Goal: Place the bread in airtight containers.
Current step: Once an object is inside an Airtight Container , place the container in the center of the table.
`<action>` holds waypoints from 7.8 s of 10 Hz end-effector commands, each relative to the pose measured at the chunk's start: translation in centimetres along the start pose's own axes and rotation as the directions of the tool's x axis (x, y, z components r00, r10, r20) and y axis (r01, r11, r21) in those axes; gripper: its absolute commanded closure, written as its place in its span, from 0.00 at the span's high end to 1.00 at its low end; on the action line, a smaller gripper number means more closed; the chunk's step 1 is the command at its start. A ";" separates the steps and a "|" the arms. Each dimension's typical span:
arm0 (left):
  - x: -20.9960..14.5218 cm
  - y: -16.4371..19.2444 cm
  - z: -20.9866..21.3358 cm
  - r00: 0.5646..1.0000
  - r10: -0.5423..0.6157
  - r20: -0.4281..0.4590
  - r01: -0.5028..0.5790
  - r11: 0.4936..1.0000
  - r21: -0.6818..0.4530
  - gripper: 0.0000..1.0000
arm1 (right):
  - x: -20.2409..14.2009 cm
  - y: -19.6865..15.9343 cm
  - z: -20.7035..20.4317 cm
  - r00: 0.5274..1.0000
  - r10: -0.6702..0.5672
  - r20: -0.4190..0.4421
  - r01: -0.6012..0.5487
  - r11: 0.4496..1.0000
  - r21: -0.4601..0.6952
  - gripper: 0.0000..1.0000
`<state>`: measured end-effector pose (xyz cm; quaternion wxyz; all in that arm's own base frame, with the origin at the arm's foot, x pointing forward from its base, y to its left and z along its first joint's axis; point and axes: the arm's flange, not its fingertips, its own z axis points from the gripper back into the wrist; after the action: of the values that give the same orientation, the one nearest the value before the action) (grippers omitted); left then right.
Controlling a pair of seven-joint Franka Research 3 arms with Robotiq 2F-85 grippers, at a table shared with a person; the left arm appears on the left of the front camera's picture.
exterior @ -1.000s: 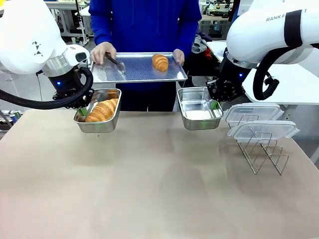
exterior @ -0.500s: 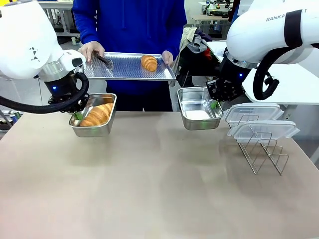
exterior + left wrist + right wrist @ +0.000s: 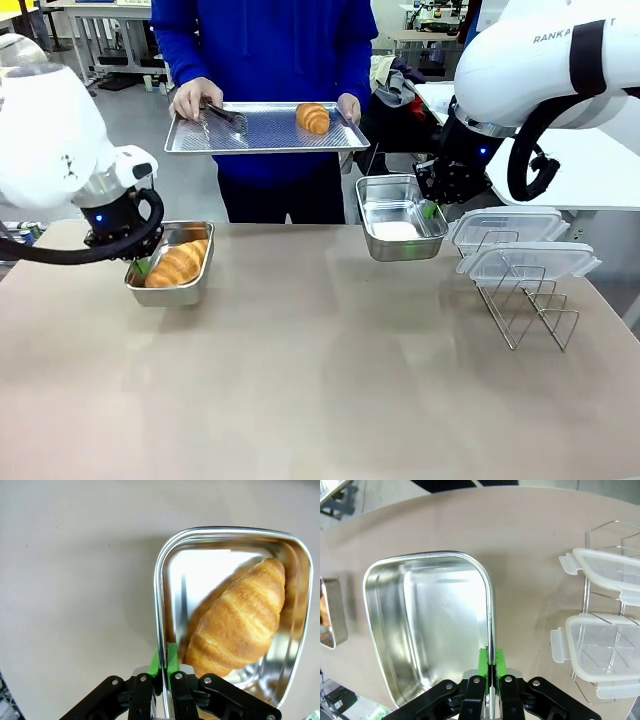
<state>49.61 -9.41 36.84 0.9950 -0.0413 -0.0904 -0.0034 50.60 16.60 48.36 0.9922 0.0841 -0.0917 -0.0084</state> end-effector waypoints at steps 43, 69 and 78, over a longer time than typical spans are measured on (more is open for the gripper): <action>-1.1 19.2 14.1 0.519 -0.420 0.744 0.846 0.379 -0.377 1.00 | 0.2 2.6 -6.4 0.992 -0.124 -0.037 0.124 0.992 0.001 0.07; -1.1 19.2 14.1 0.519 -0.420 0.744 0.846 0.379 -0.377 1.00 | -0.3 -4.9 5.1 0.829 0.402 0.388 -0.529 0.789 0.313 1.00; -1.1 19.2 14.1 0.519 -0.420 0.744 0.846 0.379 -0.377 1.00 | -3.9 -19.9 5.2 0.469 0.531 0.705 -0.879 0.356 0.317 1.00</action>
<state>46.33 10.90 48.81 0.7402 -0.3760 -0.3610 -0.4248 45.49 -3.96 48.65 0.7425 0.3558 -0.3585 0.4401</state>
